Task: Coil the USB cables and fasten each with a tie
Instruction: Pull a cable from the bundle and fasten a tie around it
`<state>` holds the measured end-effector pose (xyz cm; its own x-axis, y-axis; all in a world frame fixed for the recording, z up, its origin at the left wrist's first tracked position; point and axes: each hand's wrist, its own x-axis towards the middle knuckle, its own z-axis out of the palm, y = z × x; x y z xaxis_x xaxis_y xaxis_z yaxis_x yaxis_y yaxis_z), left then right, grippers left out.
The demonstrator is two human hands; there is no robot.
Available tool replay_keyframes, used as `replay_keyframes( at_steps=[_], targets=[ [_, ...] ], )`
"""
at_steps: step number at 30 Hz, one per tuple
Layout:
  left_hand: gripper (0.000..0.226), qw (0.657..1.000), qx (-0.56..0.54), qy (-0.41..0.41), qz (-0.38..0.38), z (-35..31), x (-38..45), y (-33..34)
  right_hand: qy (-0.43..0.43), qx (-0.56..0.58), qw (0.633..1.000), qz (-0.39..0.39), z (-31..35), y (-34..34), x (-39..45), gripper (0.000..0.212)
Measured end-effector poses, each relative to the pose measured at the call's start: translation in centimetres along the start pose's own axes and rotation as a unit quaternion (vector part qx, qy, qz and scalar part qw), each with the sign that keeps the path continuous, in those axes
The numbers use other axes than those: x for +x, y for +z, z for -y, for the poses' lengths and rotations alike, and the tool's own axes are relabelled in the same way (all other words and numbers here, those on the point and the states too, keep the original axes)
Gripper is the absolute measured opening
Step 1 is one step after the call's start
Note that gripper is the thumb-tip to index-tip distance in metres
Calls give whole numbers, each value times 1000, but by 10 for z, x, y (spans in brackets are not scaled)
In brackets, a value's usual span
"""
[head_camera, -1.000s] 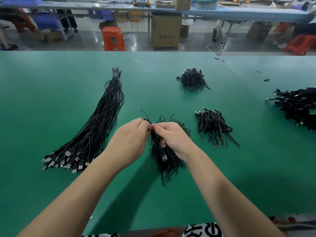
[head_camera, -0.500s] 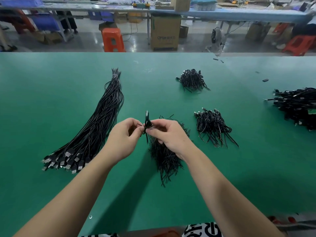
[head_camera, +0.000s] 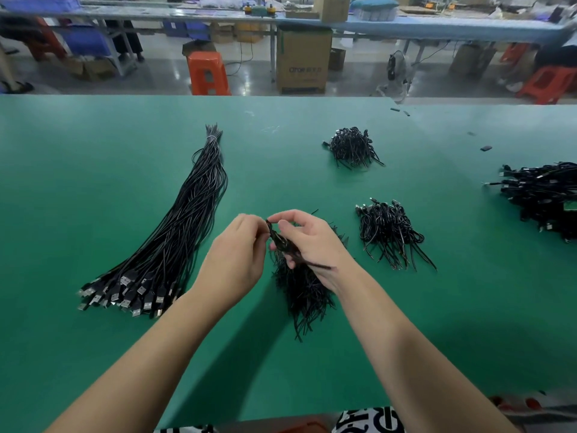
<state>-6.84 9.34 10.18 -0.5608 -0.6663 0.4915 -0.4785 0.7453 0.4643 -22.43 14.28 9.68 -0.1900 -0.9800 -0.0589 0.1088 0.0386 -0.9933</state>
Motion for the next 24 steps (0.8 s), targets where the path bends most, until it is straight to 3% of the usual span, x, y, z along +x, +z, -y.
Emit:
replay_keyframes(
  at_steps=[5, 10, 12, 18, 24],
  targets=[
    [15, 983, -119, -137, -25, 5, 6, -2, -35, 15, 998, 48, -1, 1, -2, 27],
    [17, 970, -177, -166, 2, 8, 7, -2, -56, -103, 992, -39, -5, 0, 3, 16],
    [14, 979, -153, -135, 14, 6, 4, -4, -50, -129, 989, -50, -7, -2, 3, 7],
    [3, 996, -14, 60, 64, 1, 2, -12, -24, -123, 992, -19, -8, -2, 0, 21],
    [6, 986, 32, 137, 88, -3, 0, -15, 44, 8, 998, 35, -6, -5, -2, 8]
  ],
)
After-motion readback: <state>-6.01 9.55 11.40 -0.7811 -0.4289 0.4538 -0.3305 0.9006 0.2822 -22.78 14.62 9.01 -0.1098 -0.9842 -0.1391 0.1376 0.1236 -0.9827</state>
